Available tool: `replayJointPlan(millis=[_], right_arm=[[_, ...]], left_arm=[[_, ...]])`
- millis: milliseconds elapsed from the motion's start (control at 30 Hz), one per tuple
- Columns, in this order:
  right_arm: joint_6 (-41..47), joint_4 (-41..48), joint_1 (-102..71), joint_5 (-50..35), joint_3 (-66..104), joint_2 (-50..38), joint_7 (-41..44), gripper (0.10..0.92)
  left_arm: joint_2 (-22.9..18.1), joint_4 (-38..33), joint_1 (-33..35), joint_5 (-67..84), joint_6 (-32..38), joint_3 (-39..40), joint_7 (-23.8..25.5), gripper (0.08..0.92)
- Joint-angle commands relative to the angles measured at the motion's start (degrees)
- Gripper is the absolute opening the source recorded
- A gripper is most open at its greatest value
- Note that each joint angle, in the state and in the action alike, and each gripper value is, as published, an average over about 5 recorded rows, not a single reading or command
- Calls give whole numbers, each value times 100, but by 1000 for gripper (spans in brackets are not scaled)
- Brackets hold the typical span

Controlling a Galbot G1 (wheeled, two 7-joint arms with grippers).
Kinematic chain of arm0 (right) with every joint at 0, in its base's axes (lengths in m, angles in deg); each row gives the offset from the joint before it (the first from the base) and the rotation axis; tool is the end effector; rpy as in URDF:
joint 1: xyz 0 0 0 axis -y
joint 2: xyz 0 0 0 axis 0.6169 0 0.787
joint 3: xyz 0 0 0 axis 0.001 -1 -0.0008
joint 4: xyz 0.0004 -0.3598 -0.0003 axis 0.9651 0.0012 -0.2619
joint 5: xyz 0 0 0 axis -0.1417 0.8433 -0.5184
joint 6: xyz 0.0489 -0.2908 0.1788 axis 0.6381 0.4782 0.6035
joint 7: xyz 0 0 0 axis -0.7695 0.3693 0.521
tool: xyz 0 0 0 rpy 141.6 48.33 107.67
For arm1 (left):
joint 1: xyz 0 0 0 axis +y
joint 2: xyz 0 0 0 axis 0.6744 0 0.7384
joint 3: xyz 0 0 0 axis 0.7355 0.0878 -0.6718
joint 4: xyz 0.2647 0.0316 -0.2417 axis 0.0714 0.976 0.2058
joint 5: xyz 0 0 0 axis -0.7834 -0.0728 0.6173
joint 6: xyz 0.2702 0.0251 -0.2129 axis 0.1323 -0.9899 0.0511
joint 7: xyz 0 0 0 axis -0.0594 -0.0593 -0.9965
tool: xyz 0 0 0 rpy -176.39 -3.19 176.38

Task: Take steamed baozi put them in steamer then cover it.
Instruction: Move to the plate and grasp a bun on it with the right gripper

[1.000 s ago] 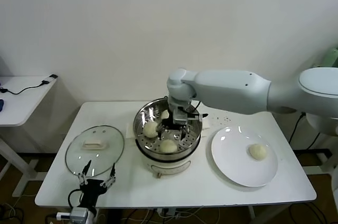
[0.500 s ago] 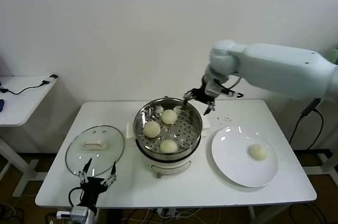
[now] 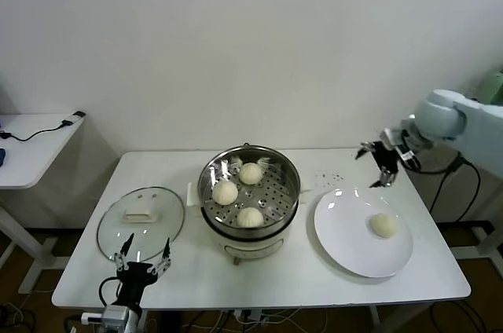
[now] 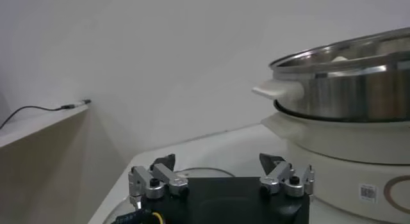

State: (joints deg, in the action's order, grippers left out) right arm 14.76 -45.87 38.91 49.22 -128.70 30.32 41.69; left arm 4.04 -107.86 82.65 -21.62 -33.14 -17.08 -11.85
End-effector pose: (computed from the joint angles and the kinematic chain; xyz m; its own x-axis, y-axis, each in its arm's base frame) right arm 0.4987 -0.2057 -0.0849 -0.2561 -0.1801 0.9497 -0.9519 -0.1238 -0.2801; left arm 0.1327 0.0667 -0.3647 -0.9809 -0.0379 0.1906 0.0076 0.9726 0.2323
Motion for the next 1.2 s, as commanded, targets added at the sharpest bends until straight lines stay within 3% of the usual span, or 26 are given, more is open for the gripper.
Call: replayJointPlan(millis=[33,233,667,1200], right_arm=[[859,586,-3161,597,2549,-767,335,823],[626,1381,-3829,1048,3359,-203,446,823],[330,2260,-3859,1532,3618,659,553,823],[165,2669,-3484,1572,3254,1134,664,823]], left_arm=[[-33,-34,12,-57,-40,4,3,823],[-81,-33,-10,-160,-82,20,2,823],[-137,-5,-36,-241,-119,46,4,823],[-163,-2,-19,-224,-102,28,-1,823]])
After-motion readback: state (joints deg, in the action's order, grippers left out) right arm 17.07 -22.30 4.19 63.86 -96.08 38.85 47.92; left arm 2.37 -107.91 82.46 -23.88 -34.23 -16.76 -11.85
